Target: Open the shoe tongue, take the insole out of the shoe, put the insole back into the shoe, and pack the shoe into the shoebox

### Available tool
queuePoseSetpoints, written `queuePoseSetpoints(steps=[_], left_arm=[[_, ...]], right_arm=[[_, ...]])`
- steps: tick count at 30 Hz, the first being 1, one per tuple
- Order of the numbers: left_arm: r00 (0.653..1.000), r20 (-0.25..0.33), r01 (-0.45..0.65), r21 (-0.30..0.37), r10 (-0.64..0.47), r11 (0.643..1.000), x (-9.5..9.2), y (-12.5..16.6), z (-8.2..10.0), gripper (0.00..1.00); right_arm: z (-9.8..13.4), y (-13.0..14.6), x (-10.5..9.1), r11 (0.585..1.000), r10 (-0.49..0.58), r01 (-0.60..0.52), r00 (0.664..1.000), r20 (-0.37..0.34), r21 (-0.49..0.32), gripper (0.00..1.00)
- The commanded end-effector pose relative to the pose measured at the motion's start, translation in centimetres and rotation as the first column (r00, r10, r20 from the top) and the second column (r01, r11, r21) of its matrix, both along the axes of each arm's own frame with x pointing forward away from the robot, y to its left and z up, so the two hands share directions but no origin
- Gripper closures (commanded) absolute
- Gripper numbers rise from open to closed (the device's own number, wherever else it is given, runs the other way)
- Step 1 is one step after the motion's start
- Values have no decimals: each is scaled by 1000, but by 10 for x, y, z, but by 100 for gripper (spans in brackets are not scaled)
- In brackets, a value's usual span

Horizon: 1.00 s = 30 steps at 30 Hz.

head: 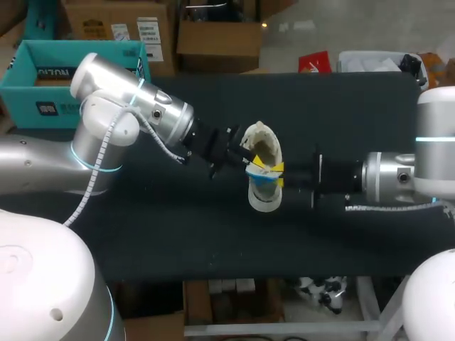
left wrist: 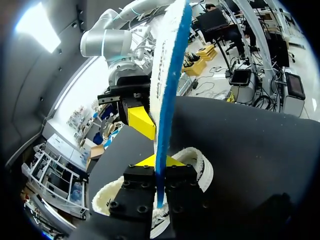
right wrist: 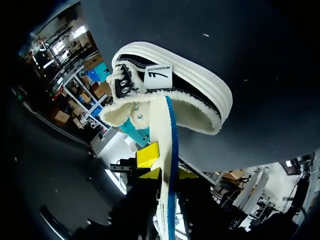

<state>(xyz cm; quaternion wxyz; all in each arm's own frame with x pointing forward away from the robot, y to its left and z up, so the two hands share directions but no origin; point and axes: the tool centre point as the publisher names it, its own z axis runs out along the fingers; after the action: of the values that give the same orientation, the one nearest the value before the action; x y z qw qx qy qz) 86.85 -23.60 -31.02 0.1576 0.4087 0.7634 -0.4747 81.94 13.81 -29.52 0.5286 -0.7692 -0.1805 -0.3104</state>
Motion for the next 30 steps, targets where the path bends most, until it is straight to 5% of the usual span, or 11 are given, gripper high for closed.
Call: queuePoseSetpoints(steps=[1, 4, 5, 7, 9, 30], left_arm=[[1000, -2, -4, -7, 4, 1000, 1, 1, -5, 100], [1000, -5, -6, -8, 6, 1000, 3, 2, -9, 100], [1000, -9, -9, -9, 8, 1000, 4, 2, -10, 100], [1000, -12, -9, -10, 8, 1000, 6, 2, -11, 100], [1000, -16, -9, -12, 9, 1000, 7, 2, -12, 100], [997, -57, -51, 16, 52, 999, 43, -3, -35, 100]], right_arm=[[0, 1, 2, 1000, -4, 3, 1000, -6, -10, 25], [-1, 0, 3, 1000, -5, 5, 1000, -9, -12, 34], [-2, 0, 4, 1000, -6, 6, 1000, -10, -12, 54], [-3, 0, 5, 1000, -9, 9, 1000, -17, -16, 66], [-4, 0, 7, 1000, -10, 10, 1000, -19, -17, 99], [-34, 8, 34, 996, 13, -14, 1000, -11, -93, 100]])
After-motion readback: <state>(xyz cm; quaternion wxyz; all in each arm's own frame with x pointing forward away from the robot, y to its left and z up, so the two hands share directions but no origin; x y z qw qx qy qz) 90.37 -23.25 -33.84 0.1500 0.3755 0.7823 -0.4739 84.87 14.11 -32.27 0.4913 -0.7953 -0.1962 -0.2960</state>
